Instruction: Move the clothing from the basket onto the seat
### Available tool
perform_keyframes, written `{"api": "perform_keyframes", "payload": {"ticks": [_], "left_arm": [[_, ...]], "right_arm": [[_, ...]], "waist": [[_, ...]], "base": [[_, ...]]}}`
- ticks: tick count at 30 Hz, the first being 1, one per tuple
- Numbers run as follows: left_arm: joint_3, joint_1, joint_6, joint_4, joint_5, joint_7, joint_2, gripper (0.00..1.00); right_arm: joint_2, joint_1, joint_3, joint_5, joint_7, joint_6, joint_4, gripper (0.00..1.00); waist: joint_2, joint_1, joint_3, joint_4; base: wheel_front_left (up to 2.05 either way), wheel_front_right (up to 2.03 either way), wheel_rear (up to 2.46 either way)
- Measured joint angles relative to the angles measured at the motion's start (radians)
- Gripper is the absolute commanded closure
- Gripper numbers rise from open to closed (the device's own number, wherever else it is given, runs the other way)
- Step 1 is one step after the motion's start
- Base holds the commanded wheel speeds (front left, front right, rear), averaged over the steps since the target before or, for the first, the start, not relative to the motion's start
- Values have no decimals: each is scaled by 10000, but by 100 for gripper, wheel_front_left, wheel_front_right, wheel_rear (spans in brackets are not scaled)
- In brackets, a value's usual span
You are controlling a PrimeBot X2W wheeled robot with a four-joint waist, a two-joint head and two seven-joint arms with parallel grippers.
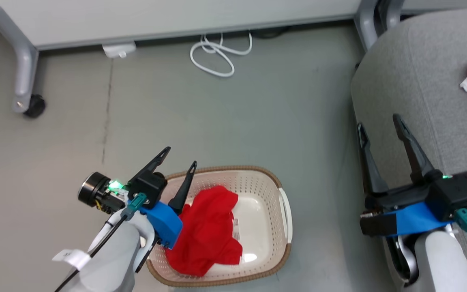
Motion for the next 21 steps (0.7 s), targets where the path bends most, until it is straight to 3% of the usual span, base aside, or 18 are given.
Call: {"api": "perform_keyframes", "payload": {"ticks": [21], "left_arm": [[-4025,-2825,-2,4207,-784,0,56,0]], "right_arm": [[-42,-1294,157,-334,-2,0,-612,0]], "waist": [[0,0,3073,-655]], "base": [[0,0,0]]}}
